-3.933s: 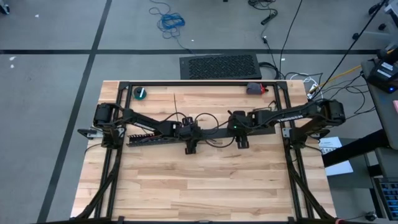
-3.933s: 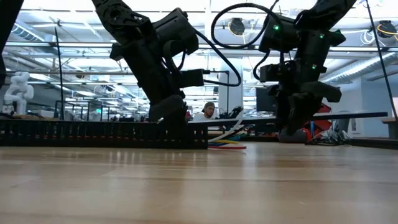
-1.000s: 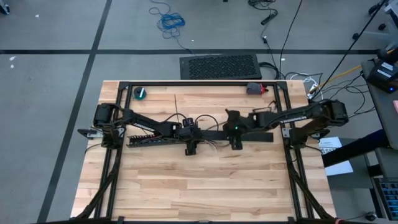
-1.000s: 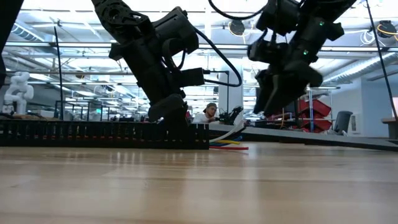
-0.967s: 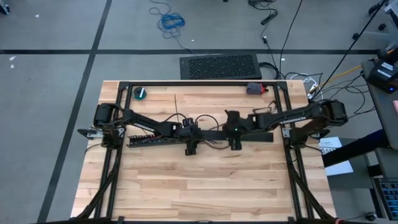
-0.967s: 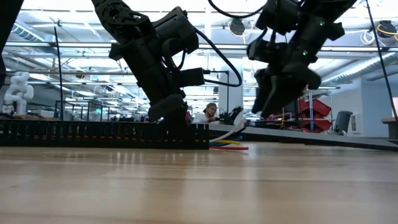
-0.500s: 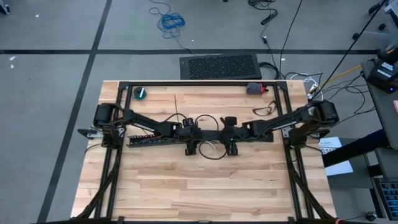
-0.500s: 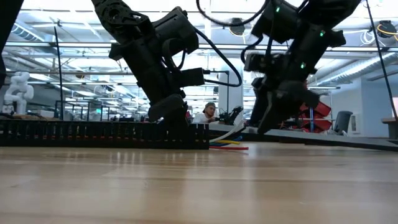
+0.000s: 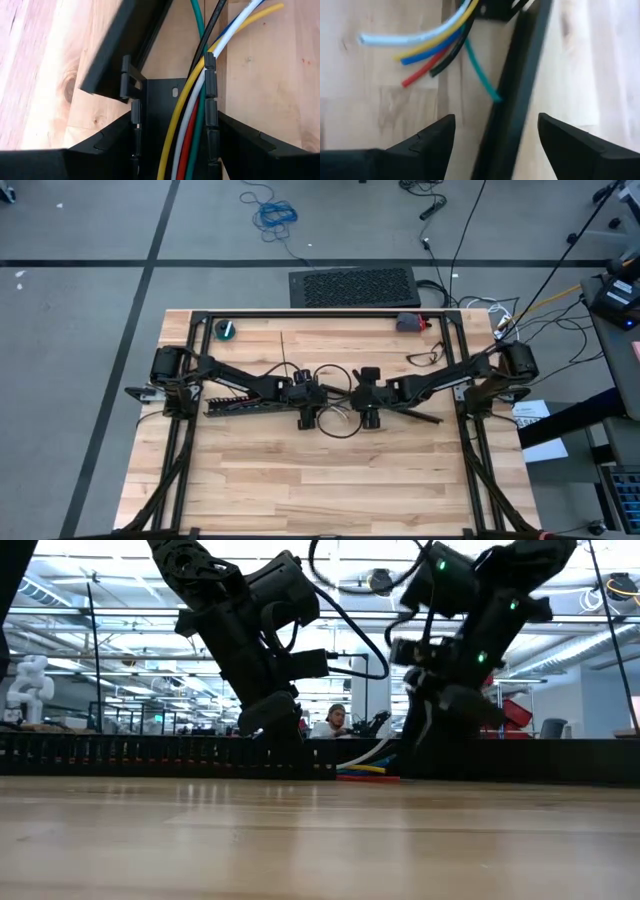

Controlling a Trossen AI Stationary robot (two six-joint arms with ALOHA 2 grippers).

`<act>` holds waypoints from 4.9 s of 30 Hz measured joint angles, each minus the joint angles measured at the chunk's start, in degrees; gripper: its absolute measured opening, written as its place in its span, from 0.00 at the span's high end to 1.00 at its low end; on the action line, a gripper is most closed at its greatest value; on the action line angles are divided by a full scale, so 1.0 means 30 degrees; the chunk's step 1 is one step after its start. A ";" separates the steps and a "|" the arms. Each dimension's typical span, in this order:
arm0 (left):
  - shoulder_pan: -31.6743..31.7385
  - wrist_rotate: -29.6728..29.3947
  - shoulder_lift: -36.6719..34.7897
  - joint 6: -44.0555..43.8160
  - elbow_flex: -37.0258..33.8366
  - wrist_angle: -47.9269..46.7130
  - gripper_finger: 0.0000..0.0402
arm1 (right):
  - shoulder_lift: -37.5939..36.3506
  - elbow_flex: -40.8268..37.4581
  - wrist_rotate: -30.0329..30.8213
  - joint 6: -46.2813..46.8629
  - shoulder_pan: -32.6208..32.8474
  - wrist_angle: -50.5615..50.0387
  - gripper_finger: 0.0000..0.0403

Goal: Ziptie cables
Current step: Put the cable duct cover on

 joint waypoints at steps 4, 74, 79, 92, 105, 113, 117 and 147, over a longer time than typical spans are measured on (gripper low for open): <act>0.0000 -0.0007 0.0000 0.0000 0.0000 0.0000 0.39 | -0.1435 0.0000 -0.0077 0.0139 -0.0049 -0.1080 0.32; 0.0415 0.2222 -0.0624 -0.0481 0.1611 -0.1820 0.18 | -0.2099 -0.2849 0.1054 -0.1330 -0.4516 -0.2232 1.00; 0.0413 0.2006 -0.2386 -0.0474 0.1651 -0.1418 0.18 | -0.2120 -0.2841 0.4045 -0.2049 -0.3206 -0.1877 1.00; 0.3316 0.2798 -0.2276 0.2564 0.1647 -0.0760 0.18 | -0.2120 -0.2006 1.0289 -0.2345 0.1965 -0.1894 1.00; 0.3790 0.5093 -0.1406 0.2683 0.1654 0.1268 0.26 | -0.2150 -0.1566 1.0891 -0.2705 0.2200 -0.1593 1.00; 0.3753 0.5106 -0.1399 0.3236 0.1654 0.1305 0.67 | -0.2150 -0.1559 1.0945 -0.2815 0.2200 -0.1454 1.00; 0.3752 0.5090 -0.1399 0.4130 0.1654 0.0909 0.90 | -0.2150 -0.1559 1.0937 -0.3178 0.2200 -0.1042 1.00; -0.2515 -0.9624 -0.1478 2.1971 0.1661 0.4408 0.97 | -0.7970 -0.0918 -0.9268 0.2309 -0.4798 -0.0749 0.22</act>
